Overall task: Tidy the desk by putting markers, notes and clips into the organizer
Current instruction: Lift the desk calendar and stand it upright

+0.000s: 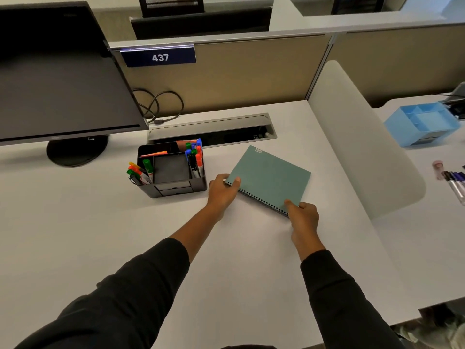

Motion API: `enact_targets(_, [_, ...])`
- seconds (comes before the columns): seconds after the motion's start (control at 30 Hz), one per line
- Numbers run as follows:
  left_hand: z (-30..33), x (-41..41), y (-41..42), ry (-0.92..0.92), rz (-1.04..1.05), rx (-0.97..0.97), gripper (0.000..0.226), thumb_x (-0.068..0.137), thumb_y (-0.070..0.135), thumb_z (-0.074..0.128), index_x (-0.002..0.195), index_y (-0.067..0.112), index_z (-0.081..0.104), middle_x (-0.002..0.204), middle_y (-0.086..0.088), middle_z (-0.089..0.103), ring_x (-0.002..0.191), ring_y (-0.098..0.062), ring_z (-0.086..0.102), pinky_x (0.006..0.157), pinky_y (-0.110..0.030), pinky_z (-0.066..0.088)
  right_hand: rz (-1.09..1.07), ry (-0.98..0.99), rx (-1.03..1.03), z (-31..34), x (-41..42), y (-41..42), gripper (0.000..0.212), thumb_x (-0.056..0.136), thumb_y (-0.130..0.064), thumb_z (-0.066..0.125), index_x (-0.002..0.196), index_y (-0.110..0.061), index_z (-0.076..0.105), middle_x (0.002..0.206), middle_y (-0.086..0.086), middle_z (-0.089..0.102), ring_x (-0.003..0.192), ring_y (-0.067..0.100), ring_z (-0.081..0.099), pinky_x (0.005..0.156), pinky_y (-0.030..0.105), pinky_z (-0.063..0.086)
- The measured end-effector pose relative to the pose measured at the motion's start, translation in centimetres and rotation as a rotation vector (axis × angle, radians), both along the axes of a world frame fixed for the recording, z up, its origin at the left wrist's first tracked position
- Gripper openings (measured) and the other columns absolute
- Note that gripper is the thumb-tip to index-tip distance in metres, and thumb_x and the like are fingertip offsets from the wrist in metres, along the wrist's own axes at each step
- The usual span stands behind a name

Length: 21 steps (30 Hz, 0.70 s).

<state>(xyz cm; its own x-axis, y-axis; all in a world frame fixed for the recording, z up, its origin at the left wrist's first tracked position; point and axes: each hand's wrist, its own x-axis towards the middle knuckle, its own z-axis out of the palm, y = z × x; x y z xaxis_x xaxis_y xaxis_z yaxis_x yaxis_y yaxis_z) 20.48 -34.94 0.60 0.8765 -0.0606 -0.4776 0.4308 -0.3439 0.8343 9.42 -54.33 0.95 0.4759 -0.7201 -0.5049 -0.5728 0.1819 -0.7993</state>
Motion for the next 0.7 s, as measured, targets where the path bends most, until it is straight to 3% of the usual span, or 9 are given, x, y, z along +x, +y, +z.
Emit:
enact_targets(0.07, [0.9,-0.3,-0.1,-0.021,0.026,-0.041,0.050,0.094,0.057,0.063,0.133,0.029,0.051,0.131,-0.007,0.054,0.103,-0.016,0.062,0.076,-0.033,0.053,-0.013,-0.029,-0.002,0.5,0.1,-0.1,0.048,0.090,-0.026,0.075,0.056,-0.018,0.041,0.065,-0.003,0.049,0.057,0.016,0.043,0.053,0.025,0.034])
enact_targets(0.17, [2.2,-0.2,-0.4,-0.060,0.065,-0.107,0.044,0.096,0.060,0.058,0.128,0.031,0.054,0.132,-0.006,0.053,0.107,-0.015,0.061,0.072,-0.028,0.051,-0.037,-0.076,-0.002,1.2,0.2,-0.5,0.048,0.093,-0.038,0.070,0.062,-0.017,0.039,0.064,-0.001,0.041,0.060,0.018,0.035,0.055,0.028,0.030])
enact_targets(0.23, [3.3,0.0,-0.8,-0.072,0.078,-0.150,0.037,0.095,0.064,0.056,0.120,0.036,0.056,0.132,-0.004,0.053,0.110,-0.015,0.060,0.072,-0.026,0.050,-0.061,-0.119,-0.012,1.9,0.4,-0.7,0.038,0.095,-0.043,0.065,0.073,-0.015,0.050,0.070,0.000,0.048,0.064,0.017,0.040,0.058,0.030,0.034])
enact_targets(0.33, [4.7,0.5,-1.5,-0.058,0.092,-0.213,0.040,0.093,0.072,0.049,0.116,0.041,0.057,0.137,0.000,0.050,0.118,-0.015,0.055,0.091,-0.036,0.052,-0.078,-0.186,-0.068,2.9,0.8,-1.2,0.037,0.099,-0.045,0.057,0.077,-0.016,0.057,0.083,-0.001,0.061,0.075,0.016,0.052,0.063,0.030,0.042])
enact_targets(0.4, [5.5,1.0,-2.0,-0.050,0.095,-0.239,0.055,0.092,0.076,0.043,0.126,0.034,0.057,0.140,-0.001,0.050,0.120,-0.016,0.054,0.103,-0.045,0.050,-0.056,-0.207,-0.134,3.4,1.3,-1.5,0.040,0.101,-0.050,0.049,0.085,-0.017,0.064,0.100,0.004,0.066,0.093,0.022,0.058,0.071,0.032,0.047])
enact_targets(0.47, [6.2,1.5,-2.6,-0.050,0.119,-0.260,0.061,0.093,0.076,0.041,0.128,0.030,0.057,0.140,-0.002,0.052,0.122,-0.018,0.053,0.108,-0.049,0.047,-0.011,-0.181,-0.218,3.5,1.8,-2.0,0.049,0.102,-0.054,0.039,0.103,-0.014,0.066,0.117,0.005,0.061,0.115,0.027,0.052,0.085,0.037,0.047])
enact_targets(0.57, [7.7,2.1,-3.2,-0.041,0.146,-0.291,0.046,0.100,0.069,0.037,0.113,0.031,0.060,0.131,-0.002,0.060,0.115,-0.018,0.056,0.091,-0.032,0.048,0.032,-0.195,-0.252,4.3,2.3,-2.6,0.051,0.101,-0.059,0.028,0.114,-0.022,0.061,0.119,0.003,0.059,0.122,0.027,0.050,0.098,0.043,0.050])
enact_targets(0.63, [8.5,2.5,-3.6,-0.025,0.169,-0.294,0.046,0.105,0.061,0.033,0.107,0.024,0.060,0.109,0.000,0.067,0.098,-0.013,0.059,0.071,-0.022,0.043,0.062,-0.226,-0.271,4.6,2.7,-3.1,0.055,0.100,-0.063,0.025,0.110,-0.023,0.062,0.113,0.004,0.064,0.112,0.026,0.059,0.092,0.043,0.055])
enact_targets(0.7, [9.3,3.0,-3.9,-0.006,0.192,-0.279,0.055,0.107,0.058,0.031,0.114,0.011,0.060,0.101,-0.002,0.069,0.092,-0.014,0.062,0.066,-0.023,0.043,0.094,-0.237,-0.299,5.0,2.8,-3.5,0.053,0.103,-0.059,0.026,0.106,-0.019,0.062,0.106,0.004,0.066,0.100,0.023,0.066,0.080,0.035,0.056])
